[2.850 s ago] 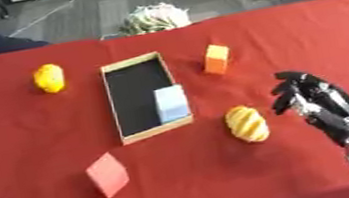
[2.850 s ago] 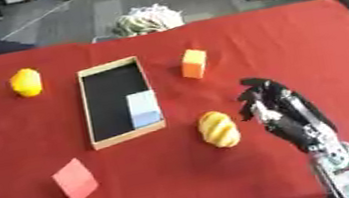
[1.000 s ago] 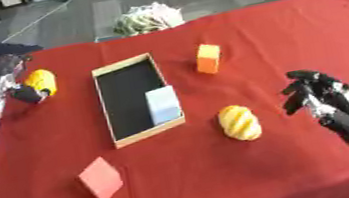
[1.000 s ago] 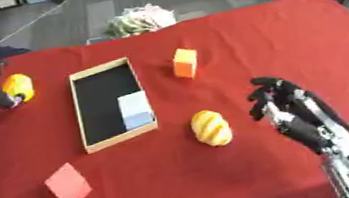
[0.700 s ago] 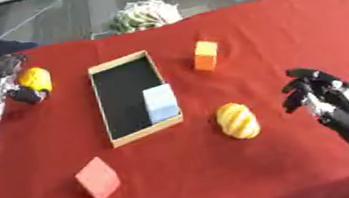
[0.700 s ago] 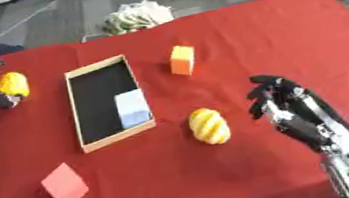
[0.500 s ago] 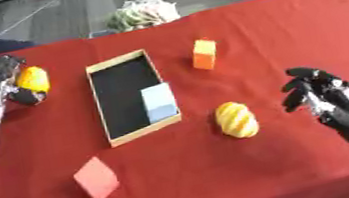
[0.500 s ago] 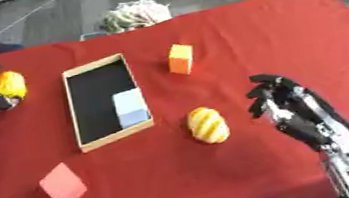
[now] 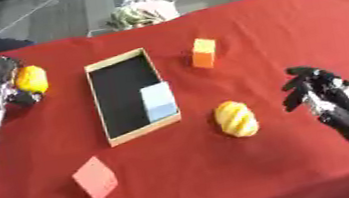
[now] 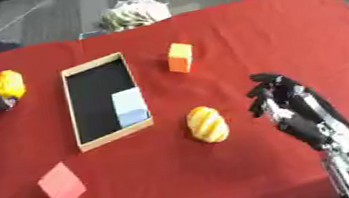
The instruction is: Pick up objects on the table and place them in the box.
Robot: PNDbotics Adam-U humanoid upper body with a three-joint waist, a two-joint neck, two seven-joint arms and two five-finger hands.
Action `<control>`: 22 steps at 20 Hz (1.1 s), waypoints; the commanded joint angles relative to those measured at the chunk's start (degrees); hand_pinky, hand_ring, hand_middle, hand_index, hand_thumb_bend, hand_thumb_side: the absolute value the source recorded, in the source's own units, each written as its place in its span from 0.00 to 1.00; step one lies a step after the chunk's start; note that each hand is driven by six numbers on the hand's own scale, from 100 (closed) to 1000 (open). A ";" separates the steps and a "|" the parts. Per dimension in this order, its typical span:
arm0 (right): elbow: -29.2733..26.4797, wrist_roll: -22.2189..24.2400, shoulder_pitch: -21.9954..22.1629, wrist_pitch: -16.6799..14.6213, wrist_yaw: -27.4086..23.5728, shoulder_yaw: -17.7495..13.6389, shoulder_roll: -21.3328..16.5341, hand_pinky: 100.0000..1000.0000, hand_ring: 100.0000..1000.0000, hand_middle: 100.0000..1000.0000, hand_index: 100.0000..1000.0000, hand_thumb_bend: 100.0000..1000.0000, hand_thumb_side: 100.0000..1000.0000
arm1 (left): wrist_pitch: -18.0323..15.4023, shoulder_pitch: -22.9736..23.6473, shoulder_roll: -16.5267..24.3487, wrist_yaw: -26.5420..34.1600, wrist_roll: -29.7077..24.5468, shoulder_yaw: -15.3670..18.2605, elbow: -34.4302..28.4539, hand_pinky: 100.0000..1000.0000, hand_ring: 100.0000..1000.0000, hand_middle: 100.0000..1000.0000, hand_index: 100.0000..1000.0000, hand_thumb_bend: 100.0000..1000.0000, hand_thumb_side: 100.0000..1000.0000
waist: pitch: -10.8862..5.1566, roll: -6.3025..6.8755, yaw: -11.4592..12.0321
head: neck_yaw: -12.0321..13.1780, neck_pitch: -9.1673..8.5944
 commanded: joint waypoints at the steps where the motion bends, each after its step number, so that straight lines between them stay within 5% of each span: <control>1: -0.67 -0.16 -0.69 -0.06 -0.13 -0.11 -1.05 0.49 0.52 0.57 0.82 0.00 0.34 | 0.11 -0.62 0.98 -0.43 0.92 0.49 -0.50 0.71 0.57 0.58 0.81 0.38 0.25 | 0.24 0.05 -0.11 | 0.21 0.22; 12: -0.62 -0.14 -0.83 0.02 -0.19 -0.08 -1.00 0.49 0.52 0.58 0.81 0.00 0.34 | 1.01 0.46 0.44 -0.08 7.84 0.41 -0.89 0.60 0.44 0.42 0.67 0.35 0.18 | 0.58 0.08 -0.31 | 0.72 0.09; 17: -0.61 -0.18 -0.81 0.04 -0.23 -0.14 -0.94 0.49 0.52 0.58 0.81 0.00 0.34 | 1.15 0.79 0.40 1.08 12.94 0.42 -1.50 0.53 0.38 0.34 0.59 0.21 0.10 | 0.56 0.05 -0.36 | 0.67 0.13; 22: -0.67 -0.24 -0.82 0.05 -0.15 -0.31 -0.99 0.49 0.52 0.58 0.81 0.00 0.34 | -1.68 0.92 1.40 3.46 15.84 -1.04 -4.55 0.52 0.36 0.32 0.56 0.18 0.07 | 0.54 0.32 0.24 | 0.27 0.20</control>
